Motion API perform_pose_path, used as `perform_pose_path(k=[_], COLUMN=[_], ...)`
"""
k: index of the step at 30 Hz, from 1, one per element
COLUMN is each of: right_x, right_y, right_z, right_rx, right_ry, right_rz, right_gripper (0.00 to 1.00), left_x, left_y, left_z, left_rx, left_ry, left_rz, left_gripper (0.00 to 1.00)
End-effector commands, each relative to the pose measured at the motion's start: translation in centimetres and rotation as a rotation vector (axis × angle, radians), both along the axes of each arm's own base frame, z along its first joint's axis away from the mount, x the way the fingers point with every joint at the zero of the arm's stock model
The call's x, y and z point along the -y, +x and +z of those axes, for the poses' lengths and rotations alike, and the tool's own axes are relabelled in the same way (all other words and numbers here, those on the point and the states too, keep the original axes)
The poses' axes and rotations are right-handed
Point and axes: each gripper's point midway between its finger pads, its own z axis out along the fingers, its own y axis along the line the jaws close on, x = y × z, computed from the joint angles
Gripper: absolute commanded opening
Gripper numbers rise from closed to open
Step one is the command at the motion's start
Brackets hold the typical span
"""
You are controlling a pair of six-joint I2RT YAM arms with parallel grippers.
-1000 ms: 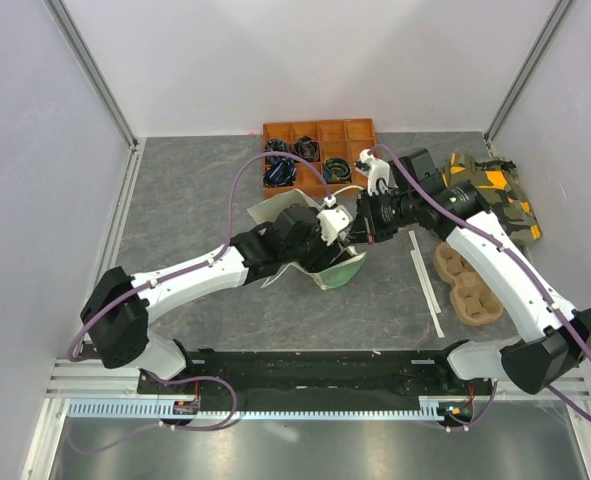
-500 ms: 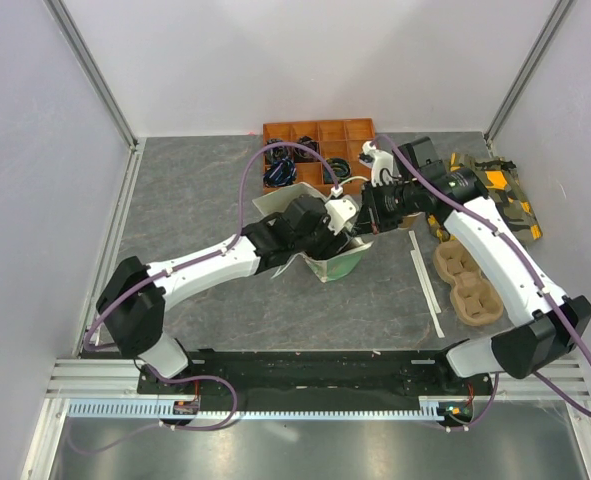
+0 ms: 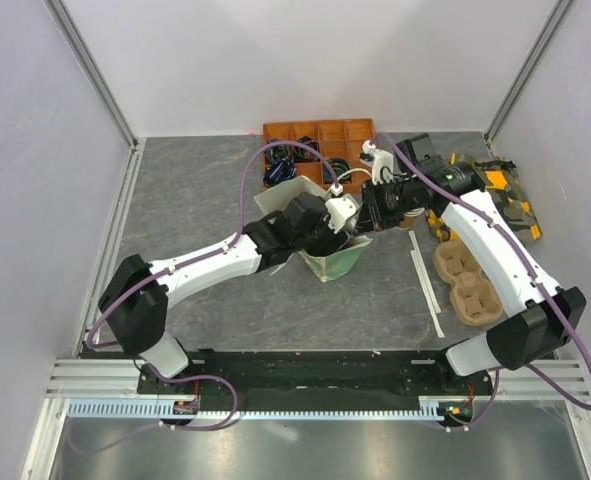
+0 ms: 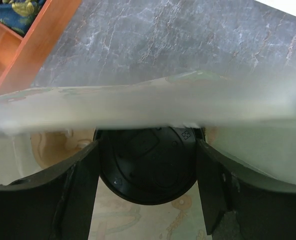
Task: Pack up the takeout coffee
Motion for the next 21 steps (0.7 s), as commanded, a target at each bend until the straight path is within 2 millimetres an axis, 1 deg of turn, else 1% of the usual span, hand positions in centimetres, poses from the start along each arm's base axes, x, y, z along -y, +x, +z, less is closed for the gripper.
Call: perform_pose_path(k=[1,2,3,6,7,9,14,16,19,21], right_x=[0.7,0.7,0.7,0.8,0.7,0.6,0.5,0.6,0.5,0.6], right_y=[2.9,3.0,3.1,3.1,3.1,3.2,3.2,3.3,3.2,3.1], right_z=[-0.2,-0.1,-0.2,-0.5,-0.6,-0.5,-0.3,-0.3,0.1,0.2], right_rx=[0.041,0.043,0.042,0.031,0.030,0.032,0.036,0.039,0.052,0.057], right_ry=[-0.007,-0.003,0.000,0.002,0.002,0.006,0.014,0.012,0.017,0.020], right_rz=[-0.047,-0.047,-0.049,-0.038,-0.036,-0.031,-0.022,-0.022,-0.014,-0.009], right_gripper=[0.20,0.20,0.18,0.04,0.02,0.00,0.00,0.00,0.00,0.00], left_x=[-2.3,-2.4,-2.4,-2.7,-2.6,-2.8,-3.0,-3.1,-3.0,-2.6], left_y=[-2.7,-2.6,-2.6,-2.3,-2.2,-2.0,-1.9,-1.6,-1.2,-0.9], left_z=[-5.9,-6.1,-6.1,-6.5,-6.6,-6.6,-6.8,-6.6,-5.1,-3.2], left_rx=[-0.091,-0.092,-0.095,-0.101,-0.099,-0.099,-0.103,-0.100,-0.082,-0.052], left_ry=[0.225,0.224,0.223,0.228,0.228,0.231,0.234,0.230,0.197,0.163], left_rz=[-0.119,-0.116,-0.114,-0.107,-0.105,-0.099,-0.095,-0.089,-0.080,-0.079], left_gripper=[0.46,0.46,0.48,0.52,0.54,0.55,0.57,0.60,0.67,0.71])
